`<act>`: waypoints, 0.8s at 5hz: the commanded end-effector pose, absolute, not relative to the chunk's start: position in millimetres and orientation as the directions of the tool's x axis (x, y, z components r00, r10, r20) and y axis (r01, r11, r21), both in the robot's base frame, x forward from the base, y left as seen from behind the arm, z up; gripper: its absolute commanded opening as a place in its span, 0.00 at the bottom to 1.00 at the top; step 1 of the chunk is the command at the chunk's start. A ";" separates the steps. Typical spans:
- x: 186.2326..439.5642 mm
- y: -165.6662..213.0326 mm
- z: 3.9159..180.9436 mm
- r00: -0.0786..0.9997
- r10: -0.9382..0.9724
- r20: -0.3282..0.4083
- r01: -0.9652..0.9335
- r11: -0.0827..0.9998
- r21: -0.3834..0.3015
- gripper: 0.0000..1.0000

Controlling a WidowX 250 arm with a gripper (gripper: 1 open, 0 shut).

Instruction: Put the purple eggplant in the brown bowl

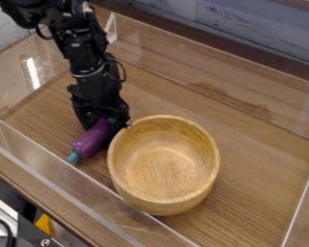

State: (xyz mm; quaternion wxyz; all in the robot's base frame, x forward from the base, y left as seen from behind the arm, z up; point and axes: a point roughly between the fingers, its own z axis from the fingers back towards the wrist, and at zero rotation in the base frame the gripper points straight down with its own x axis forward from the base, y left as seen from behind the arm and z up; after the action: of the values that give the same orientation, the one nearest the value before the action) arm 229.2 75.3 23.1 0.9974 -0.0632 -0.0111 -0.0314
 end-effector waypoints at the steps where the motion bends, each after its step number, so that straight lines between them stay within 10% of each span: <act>1: 228.7 80.9 32.6 0.992 -0.109 0.065 0.115 0.988 -0.106 0.00; 4: 243.0 83.7 24.0 0.989 -0.134 0.057 0.140 0.985 -0.101 0.00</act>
State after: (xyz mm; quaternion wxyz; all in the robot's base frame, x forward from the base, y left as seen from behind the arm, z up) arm 240.0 80.7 21.0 0.9958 -0.0577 -0.0175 -0.0686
